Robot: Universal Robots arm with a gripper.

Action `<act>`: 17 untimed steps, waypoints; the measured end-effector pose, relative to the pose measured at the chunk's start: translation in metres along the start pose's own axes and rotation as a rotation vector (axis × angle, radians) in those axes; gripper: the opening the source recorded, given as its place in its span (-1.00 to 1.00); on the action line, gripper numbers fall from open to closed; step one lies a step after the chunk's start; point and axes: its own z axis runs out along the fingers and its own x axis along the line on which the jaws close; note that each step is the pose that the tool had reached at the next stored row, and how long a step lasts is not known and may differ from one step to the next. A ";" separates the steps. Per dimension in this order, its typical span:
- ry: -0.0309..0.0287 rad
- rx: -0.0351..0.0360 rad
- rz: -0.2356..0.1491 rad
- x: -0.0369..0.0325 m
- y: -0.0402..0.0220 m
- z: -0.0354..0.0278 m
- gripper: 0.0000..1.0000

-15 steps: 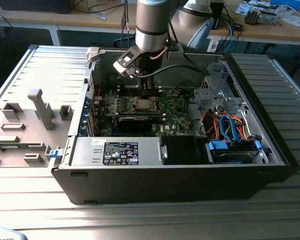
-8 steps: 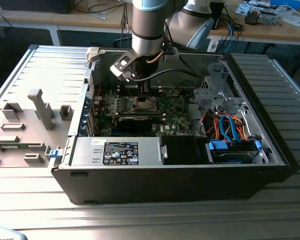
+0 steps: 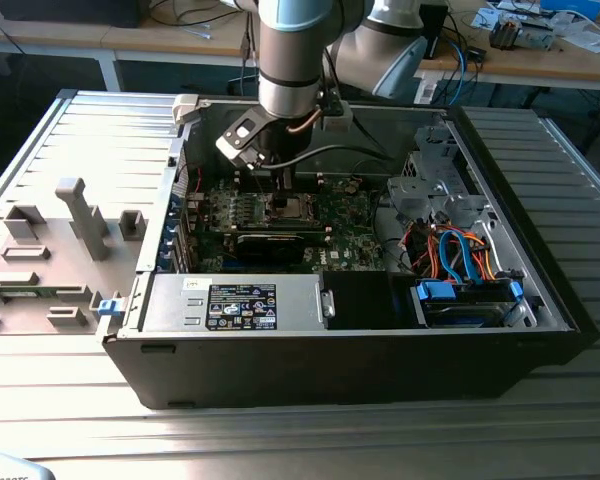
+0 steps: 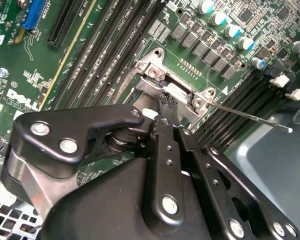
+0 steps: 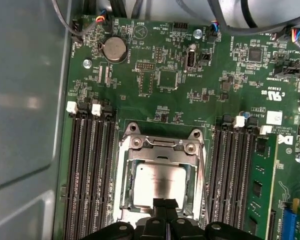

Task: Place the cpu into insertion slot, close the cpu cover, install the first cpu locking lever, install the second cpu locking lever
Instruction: 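Close the cpu cover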

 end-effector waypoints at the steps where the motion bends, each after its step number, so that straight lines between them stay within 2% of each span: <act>1: -0.0001 0.0000 -0.001 0.0000 0.0000 0.0009 -0.79; 10: -0.0009 0.0006 -0.007 -0.0001 -0.0001 0.0095 -0.79; 17: 0.0000 -0.0001 -0.008 -0.0006 0.0011 0.0104 -0.79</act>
